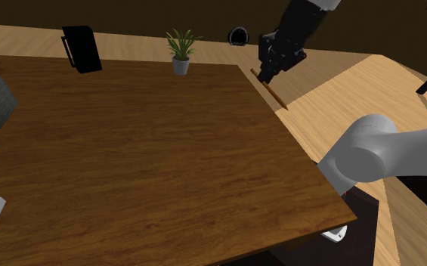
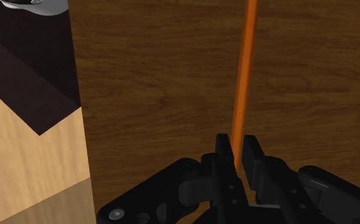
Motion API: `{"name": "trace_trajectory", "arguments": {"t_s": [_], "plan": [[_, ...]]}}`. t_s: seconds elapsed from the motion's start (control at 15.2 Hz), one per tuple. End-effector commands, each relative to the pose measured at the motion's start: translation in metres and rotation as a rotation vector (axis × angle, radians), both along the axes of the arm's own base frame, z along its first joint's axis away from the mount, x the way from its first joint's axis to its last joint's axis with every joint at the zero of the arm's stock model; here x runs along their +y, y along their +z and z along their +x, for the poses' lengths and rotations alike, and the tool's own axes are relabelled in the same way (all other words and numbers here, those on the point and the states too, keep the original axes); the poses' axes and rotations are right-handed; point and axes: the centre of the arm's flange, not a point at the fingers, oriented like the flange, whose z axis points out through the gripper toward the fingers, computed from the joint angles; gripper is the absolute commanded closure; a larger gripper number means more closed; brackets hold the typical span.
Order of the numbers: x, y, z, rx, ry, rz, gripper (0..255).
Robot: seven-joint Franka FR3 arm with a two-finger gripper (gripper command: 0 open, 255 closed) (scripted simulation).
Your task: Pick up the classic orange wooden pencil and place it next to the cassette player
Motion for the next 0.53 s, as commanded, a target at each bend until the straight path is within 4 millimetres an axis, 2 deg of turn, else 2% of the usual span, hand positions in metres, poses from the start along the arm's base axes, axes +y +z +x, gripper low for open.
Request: {"name": "trace_trajectory", "arguments": {"t_s": [0.0,0.46], "plan": [[0.0,0.011,0.0,0.0,0.0,0.0,255],[0.0,0.048,0.0,0.0,0.0,0.0,255]]}}
